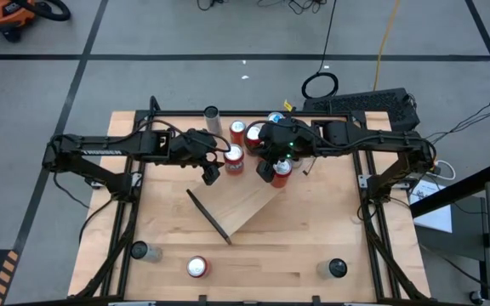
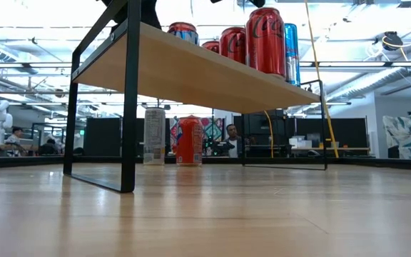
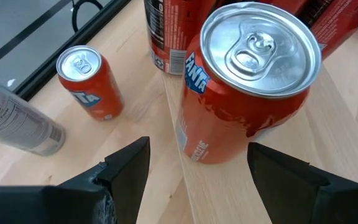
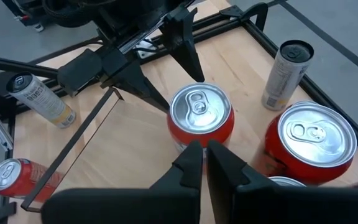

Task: Place canned beverage on shelf
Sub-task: Put the top white soda can on the shelf

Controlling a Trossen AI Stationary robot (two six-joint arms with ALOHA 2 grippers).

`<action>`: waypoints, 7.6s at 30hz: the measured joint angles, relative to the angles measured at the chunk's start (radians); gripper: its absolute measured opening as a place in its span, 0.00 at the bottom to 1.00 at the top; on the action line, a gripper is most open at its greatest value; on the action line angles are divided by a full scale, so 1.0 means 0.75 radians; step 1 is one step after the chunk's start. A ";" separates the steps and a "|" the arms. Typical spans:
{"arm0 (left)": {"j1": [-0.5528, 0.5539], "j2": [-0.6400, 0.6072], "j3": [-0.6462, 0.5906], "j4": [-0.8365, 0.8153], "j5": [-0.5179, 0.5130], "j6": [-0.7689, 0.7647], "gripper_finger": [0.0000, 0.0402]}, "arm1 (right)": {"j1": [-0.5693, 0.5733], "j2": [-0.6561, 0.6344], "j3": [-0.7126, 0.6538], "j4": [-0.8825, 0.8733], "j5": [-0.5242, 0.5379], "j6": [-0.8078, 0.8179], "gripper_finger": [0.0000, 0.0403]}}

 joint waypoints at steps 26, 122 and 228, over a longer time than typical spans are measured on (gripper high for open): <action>0.008 -0.157 0.010 -0.048 0.000 -0.079 0.67 | 0.053 -0.025 -0.001 -0.041 -0.007 0.082 0.00; 0.917 0.436 0.104 0.125 0.274 0.000 0.98 | -0.378 -0.270 0.000 -0.429 -0.169 0.020 0.00; 0.876 -0.100 0.089 -0.310 0.409 0.060 0.66 | -0.272 -0.269 -0.001 -0.252 -0.079 0.051 0.00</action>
